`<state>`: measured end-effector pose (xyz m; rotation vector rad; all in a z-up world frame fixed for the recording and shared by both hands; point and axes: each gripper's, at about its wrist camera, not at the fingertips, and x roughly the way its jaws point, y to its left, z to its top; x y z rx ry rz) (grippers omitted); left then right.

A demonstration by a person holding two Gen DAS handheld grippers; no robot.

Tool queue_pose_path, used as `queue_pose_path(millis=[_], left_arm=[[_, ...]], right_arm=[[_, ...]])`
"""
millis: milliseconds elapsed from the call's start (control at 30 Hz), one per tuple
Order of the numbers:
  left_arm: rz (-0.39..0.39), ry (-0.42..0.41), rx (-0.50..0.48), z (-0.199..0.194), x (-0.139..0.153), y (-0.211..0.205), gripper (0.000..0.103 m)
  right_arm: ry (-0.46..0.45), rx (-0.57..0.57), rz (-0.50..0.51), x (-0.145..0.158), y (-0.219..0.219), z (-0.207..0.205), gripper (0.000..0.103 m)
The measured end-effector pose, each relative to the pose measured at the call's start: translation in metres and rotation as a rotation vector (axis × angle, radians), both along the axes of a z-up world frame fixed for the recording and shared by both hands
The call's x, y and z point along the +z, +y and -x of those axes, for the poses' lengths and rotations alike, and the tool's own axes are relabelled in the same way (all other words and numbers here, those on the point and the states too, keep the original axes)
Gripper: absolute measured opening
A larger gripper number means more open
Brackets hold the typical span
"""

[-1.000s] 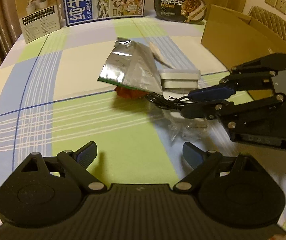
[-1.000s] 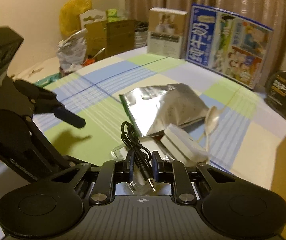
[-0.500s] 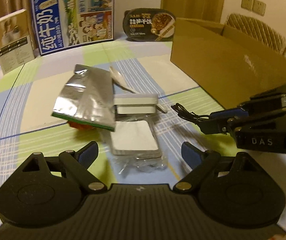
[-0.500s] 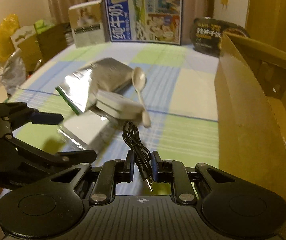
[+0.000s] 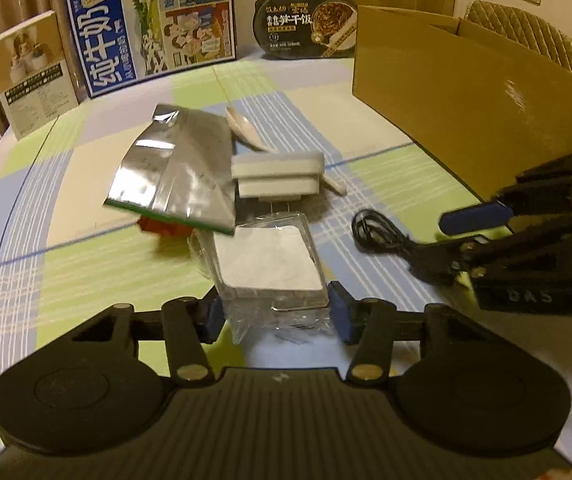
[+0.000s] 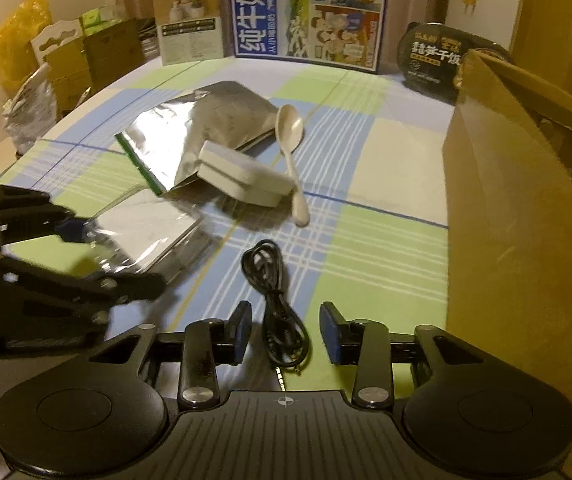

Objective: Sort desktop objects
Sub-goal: 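Grasp the clear square container with white pad using the left tool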

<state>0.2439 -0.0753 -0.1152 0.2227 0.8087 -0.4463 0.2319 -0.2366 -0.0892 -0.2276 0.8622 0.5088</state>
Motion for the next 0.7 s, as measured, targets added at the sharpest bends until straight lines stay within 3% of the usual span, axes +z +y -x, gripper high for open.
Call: queue_pose_path(millis=[200, 233, 267, 300, 400, 500, 700], left_arm=[[0.012, 0.043, -0.020, 0.037, 0.012, 0.016, 0.045], [0.017, 0.037, -0.019, 0.044, 0.014, 0.019, 0.045], [0.021, 0.035, -0.012, 0.049, 0.015, 0.023, 0.045], [0.024, 0.033, -0.004, 0.054, 0.015, 0.026, 0.045], [0.011, 0.021, 0.029, 0.065, 0.013, 0.030, 0.052], [-0.034, -0.018, 0.059, 0.070, 0.010, 0.025, 0.070], [-0.034, -0.046, 0.080, 0.066, 0.006, 0.018, 0.068]], right_arm=[[0.029, 0.008, -0.002, -0.006, 0.002, -0.003, 0.036], [0.047, -0.001, -0.011, -0.006, 0.001, -0.002, 0.032], [0.060, -0.010, -0.028, -0.005, 0.000, -0.001, 0.022], [0.086, -0.014, -0.053, -0.003, -0.001, 0.001, 0.022], [0.115, -0.035, -0.094, 0.000, -0.001, 0.012, 0.022], [0.116, -0.044, -0.107, 0.000, -0.001, 0.024, 0.022], [0.081, -0.061, -0.109, -0.002, -0.004, 0.032, 0.025]])
